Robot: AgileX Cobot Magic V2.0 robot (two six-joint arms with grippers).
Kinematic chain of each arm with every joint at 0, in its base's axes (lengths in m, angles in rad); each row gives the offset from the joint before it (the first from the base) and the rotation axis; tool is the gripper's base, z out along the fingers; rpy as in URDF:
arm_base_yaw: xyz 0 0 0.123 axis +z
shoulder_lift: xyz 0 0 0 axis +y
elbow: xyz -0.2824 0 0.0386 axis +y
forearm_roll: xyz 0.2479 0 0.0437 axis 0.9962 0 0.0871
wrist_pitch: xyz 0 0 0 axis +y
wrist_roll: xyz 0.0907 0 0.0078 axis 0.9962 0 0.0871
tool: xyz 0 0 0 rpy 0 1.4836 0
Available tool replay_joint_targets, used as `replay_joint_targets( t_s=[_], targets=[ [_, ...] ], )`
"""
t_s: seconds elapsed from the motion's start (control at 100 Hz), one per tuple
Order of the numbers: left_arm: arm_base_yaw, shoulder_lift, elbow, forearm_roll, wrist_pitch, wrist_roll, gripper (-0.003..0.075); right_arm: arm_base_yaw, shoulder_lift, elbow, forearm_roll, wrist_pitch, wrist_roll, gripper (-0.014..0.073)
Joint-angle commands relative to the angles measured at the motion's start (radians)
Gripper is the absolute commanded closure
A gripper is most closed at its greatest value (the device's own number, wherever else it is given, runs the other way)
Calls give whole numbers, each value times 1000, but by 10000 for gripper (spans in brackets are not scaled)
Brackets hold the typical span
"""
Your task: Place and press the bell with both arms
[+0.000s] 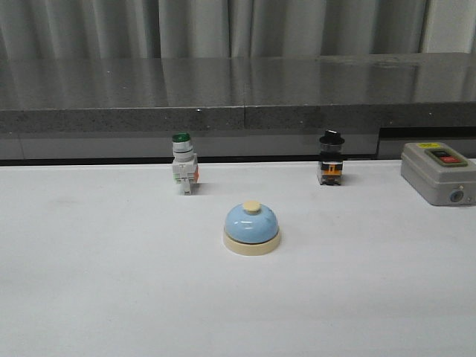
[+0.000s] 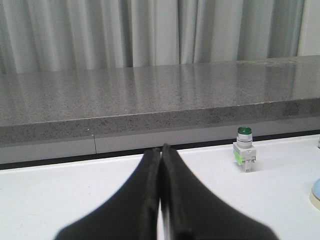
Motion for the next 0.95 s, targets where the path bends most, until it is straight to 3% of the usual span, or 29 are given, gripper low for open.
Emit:
replay_joint_targets(
  t_s=[0.0,0.94],
  targets=[
    [3,-30,43,-7,-76,-10,741,-6,-17,6,-12,-138,-3,654],
    [3,-30,43,-7,-76,-10,741,-5,-17,17,-12,-132,-3,654]
  ],
)
